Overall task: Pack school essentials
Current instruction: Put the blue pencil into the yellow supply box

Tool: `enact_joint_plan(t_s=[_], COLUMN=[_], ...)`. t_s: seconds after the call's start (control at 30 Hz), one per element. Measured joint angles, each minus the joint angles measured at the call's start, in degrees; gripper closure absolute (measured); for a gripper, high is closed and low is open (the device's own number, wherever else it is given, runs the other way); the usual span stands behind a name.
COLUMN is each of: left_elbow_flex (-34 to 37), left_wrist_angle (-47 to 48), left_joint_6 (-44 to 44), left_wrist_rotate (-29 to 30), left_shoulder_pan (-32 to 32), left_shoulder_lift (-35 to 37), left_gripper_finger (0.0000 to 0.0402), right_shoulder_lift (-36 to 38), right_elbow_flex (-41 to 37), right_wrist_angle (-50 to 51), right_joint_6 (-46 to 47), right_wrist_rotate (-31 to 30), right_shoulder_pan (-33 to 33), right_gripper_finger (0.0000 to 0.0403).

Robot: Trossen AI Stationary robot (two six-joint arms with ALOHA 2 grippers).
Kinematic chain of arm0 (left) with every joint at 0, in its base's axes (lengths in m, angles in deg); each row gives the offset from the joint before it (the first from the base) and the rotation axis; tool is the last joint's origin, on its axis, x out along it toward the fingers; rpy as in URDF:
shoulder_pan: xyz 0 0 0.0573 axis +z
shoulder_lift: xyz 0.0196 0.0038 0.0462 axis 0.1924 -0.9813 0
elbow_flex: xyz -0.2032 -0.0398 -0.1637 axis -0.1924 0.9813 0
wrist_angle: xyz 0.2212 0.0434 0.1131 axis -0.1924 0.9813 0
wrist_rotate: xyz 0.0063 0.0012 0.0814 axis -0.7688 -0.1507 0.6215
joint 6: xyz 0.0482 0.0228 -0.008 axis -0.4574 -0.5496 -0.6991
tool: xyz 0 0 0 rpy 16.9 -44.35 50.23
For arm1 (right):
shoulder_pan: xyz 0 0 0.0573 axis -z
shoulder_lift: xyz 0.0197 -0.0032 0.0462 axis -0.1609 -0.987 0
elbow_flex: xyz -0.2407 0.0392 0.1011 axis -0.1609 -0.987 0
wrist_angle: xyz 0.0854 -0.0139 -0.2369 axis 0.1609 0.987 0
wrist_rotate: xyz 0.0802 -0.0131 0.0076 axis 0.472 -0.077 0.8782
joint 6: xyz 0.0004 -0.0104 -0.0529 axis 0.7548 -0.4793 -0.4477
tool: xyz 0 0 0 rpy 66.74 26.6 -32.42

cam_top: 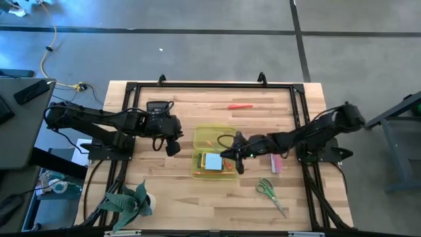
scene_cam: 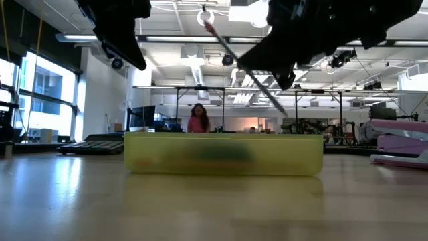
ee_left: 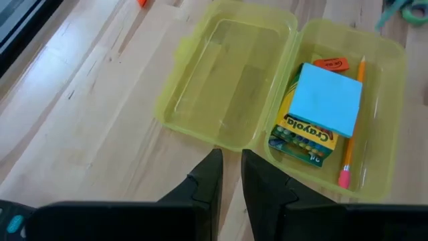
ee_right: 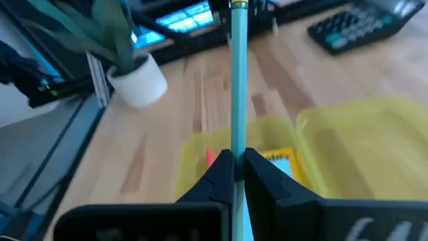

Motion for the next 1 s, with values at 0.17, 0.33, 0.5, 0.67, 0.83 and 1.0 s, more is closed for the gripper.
enact_joint_plan(t_s=[0.17, 0.33, 0.5, 0.67, 0.83, 1.0], left_elbow_flex=[0.0, 0.0, 0.0, 0.0, 0.0, 0.0], left_wrist_angle=[0.05, 0.04, 0.13, 0.28, 0.26, 0.15], left_joint_6=[3.69, 3.51, 2.28, 2.26, 2.26, 2.26], left_wrist_rotate=[-0.01, 0.0, -0.02, -0.02, -0.02, -0.02], left_shoulder_pan=[-0.01, 0.0, 0.0, 0.0, 0.0, -0.02], left_shoulder_lift=[0.0, 0.0, 0.0, 0.0, 0.0, 0.0], left_gripper_finger=[0.0355, 0.0355, 0.0355, 0.0355, 0.0355, 0.0355], right_shoulder_lift=[-5.84, -9.47, -11.5, -13.38, -16.25, -18.18], right_elbow_flex=[2.66, 10.09, 17.36, 21.65, 22.82, 22.82], right_wrist_angle=[0.17, 7.67, 20.98, 26.59, 27.39, 29.64], right_joint_6=[1.43, -0.8, -2.03, -1.74, -2.15, -3.45], right_wrist_rotate=[2.7, 6.16, 3.56, 3.21, 3.32, 2.86], right_shoulder_pan=[-0.16, -0.42, -1.36, -2.85, -3.95, -4.03], right_gripper_finger=[0.0396, 0.0396, 0.0396, 0.0396, 0.0396, 0.0396])
